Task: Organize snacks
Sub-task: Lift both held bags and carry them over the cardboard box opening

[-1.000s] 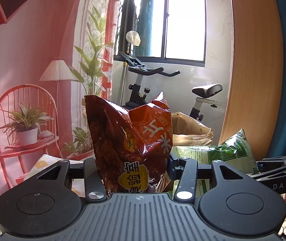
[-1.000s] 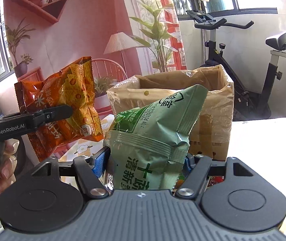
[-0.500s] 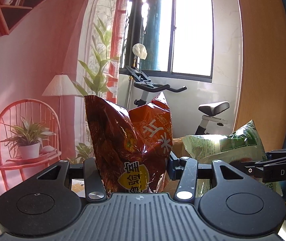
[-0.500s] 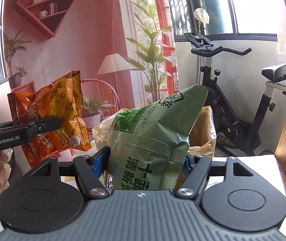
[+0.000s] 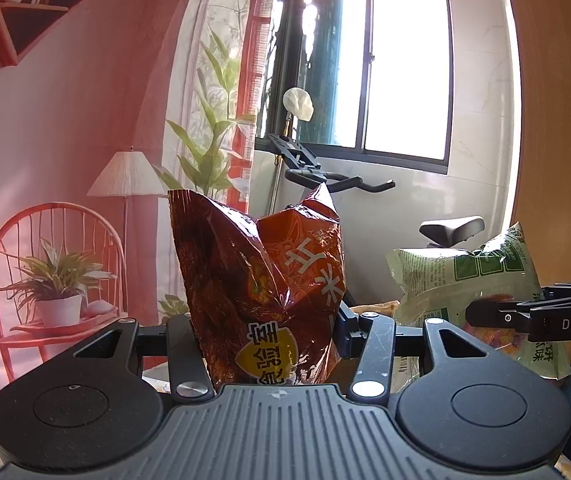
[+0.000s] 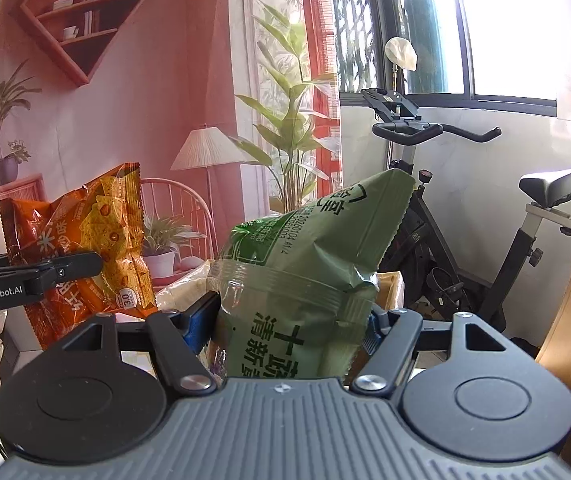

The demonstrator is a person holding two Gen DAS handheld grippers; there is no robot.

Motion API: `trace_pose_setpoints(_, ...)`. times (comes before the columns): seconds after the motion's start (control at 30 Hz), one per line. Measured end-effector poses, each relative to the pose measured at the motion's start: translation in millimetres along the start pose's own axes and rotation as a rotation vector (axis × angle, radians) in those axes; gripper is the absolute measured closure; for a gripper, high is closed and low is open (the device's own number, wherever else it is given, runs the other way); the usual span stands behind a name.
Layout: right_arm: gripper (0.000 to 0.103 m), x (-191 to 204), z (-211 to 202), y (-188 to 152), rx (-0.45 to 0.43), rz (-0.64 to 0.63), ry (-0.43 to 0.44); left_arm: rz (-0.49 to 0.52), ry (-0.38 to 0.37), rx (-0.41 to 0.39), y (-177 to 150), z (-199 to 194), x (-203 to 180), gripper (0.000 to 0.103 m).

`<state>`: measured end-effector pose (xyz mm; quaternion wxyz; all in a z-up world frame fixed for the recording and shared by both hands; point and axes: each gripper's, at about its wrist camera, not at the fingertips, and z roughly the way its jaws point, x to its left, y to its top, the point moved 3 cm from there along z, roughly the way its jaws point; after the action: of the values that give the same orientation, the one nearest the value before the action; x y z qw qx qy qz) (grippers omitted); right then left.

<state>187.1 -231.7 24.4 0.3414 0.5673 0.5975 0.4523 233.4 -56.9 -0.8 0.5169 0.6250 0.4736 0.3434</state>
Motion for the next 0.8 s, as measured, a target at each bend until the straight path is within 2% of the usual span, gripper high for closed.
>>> trace_pose_setpoints(0.27,0.032,-20,58,11,0.026,-0.041,-0.061,0.021,0.012,0.048,3,57,-5,0.051)
trace_pose_setpoints(0.4,0.031,-27,90,1,0.102,-0.063,-0.087,0.017,0.006,0.105,-4,89,-5,0.051)
trace_pose_setpoints(0.63,0.031,-36,139,-25,0.296,-0.094,-0.093,0.028,-0.002,0.210,-27,131,-6,0.049)
trace_pose_setpoints(0.7,0.030,-39,146,-27,0.321,-0.089,-0.096,0.032,0.003,0.236,-32,138,-5,0.048)
trace_pose_setpoints(0.8,0.026,-42,152,-26,0.351,-0.079,-0.106,0.029,0.015,0.244,-36,140,-3,0.030)
